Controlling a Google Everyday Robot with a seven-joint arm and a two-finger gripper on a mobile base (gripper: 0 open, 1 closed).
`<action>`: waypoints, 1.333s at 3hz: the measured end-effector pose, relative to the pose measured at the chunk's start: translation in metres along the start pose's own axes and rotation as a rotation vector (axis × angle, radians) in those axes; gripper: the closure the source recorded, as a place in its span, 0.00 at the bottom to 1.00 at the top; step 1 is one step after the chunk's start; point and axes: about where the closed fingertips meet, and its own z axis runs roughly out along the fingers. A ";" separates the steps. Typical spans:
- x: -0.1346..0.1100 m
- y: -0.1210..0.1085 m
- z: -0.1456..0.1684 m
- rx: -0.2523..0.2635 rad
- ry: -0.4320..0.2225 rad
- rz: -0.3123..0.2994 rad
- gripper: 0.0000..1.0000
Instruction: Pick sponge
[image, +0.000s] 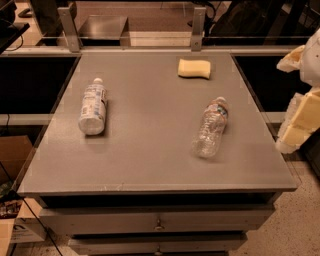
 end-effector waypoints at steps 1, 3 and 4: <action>0.003 -0.017 0.007 0.022 -0.123 0.017 0.00; -0.029 -0.048 0.021 0.052 -0.365 0.043 0.00; -0.026 -0.050 0.029 0.040 -0.374 0.100 0.00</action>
Offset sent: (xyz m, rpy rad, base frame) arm 0.0983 0.0235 0.0047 0.5414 -0.2434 0.0551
